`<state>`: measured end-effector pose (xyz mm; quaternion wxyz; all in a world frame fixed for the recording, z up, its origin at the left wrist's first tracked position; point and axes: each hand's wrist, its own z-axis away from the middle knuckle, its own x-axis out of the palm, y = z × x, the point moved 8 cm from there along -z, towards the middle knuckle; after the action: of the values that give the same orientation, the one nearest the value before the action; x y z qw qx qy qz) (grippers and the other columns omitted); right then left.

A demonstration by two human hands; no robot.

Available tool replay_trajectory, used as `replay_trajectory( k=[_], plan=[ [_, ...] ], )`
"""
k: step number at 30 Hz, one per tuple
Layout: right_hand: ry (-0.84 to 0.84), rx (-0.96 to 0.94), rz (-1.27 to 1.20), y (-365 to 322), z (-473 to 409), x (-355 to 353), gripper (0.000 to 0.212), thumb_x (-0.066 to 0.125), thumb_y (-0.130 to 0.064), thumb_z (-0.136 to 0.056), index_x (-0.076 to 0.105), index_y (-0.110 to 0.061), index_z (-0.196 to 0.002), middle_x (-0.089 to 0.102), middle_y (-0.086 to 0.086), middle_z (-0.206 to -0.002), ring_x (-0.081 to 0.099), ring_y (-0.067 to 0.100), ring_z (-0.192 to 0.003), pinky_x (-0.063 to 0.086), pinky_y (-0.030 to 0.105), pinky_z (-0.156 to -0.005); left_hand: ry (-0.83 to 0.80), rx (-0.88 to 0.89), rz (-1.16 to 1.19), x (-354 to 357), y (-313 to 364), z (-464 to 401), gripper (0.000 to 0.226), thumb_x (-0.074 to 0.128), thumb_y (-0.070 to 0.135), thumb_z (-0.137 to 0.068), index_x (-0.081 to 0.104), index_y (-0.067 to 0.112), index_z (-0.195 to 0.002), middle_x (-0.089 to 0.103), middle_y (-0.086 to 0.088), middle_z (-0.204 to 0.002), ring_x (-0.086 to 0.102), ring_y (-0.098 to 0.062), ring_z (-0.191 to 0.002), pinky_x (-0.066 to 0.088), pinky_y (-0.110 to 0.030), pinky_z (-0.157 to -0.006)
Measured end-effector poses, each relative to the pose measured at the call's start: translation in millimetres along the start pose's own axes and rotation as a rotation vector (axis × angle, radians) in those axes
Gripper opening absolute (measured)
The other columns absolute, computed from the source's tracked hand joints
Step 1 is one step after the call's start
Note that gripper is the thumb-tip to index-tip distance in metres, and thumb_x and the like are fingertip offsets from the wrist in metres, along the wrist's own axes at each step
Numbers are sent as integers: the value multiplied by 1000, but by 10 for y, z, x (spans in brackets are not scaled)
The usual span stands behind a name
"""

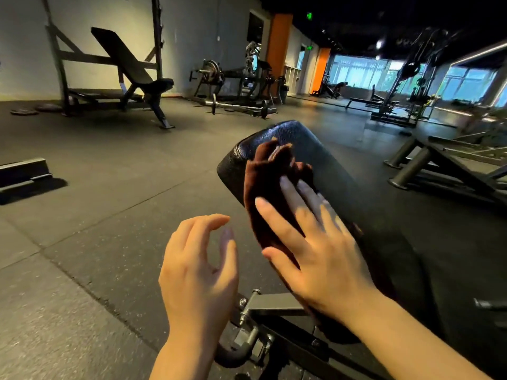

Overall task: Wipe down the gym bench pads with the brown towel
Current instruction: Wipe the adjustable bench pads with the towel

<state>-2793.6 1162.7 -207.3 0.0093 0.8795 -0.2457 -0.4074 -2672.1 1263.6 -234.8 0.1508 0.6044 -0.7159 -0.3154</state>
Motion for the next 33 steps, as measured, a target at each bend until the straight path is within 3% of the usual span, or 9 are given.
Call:
replay_trajectory(
  k=[4,8,12,15,18,21,26,29,33],
  plan=[
    [-11,-130,161,35,81,62,57,50,-34,-91,37,-30,-146,21,11,-160,31,40,-141,38,59,-109,25,21,53,-2,-17,-83,24,51,27,-91,68,13,-99,61,8,-95,58,-13,-87,47,-29,-75],
    [-15,-99,195,-82,-364,46,61,51,-34,-95,29,-31,-151,17,12,-161,33,45,-138,40,63,-105,71,17,82,-112,-69,-171,24,50,26,-91,68,12,-99,60,7,-95,56,-9,-88,47,-28,-77],
    [-39,-75,208,-230,-1022,135,48,69,-30,-88,59,-22,-134,42,15,-151,41,50,-132,41,69,-98,82,0,91,-186,-141,-222,25,49,26,-89,68,12,-97,59,8,-94,54,-7,-88,46,-27,-77],
    [-89,-73,249,-273,-1121,185,44,73,-27,-84,64,-17,-126,49,17,-143,42,50,-129,43,70,-94,69,-21,68,-221,-214,-232,22,49,29,-89,67,17,-96,59,10,-95,54,-7,-89,45,-27,-78],
    [-79,-136,286,-270,-864,208,60,73,-27,-83,52,-22,-139,34,14,-155,30,49,-138,39,71,-97,57,-76,67,-185,-254,-185,19,48,32,-88,63,25,-95,58,12,-94,55,-7,-88,46,-29,-77],
    [-42,-167,321,-239,-593,190,65,72,-28,-83,48,-25,-143,20,8,-162,22,48,-142,38,71,-98,22,-17,62,-96,-121,-151,25,48,32,-88,67,18,-96,57,10,-96,54,-8,-87,45,-25,-77],
    [-7,-163,306,-44,20,114,70,69,-23,-82,40,-27,-145,18,3,-163,26,46,-142,39,66,-102,-63,136,-16,16,169,-92,24,52,27,-91,70,13,-98,63,2,-101,57,-12,-90,36,-12,-78],
    [-34,-102,324,121,583,117,67,67,-15,-79,42,-27,-140,14,2,-165,27,46,-142,39,63,-106,-79,162,-10,20,247,-66,20,53,25,-91,69,14,-97,62,2,-101,57,-12,-91,39,-15,-77],
    [-90,-19,370,314,1352,85,46,34,-8,-93,45,-26,-134,7,-1,-166,24,41,-144,27,54,-110,-122,190,13,78,357,-18,14,57,20,-90,69,15,-97,61,4,-101,55,-9,-89,38,-9,-77]
  ],
)
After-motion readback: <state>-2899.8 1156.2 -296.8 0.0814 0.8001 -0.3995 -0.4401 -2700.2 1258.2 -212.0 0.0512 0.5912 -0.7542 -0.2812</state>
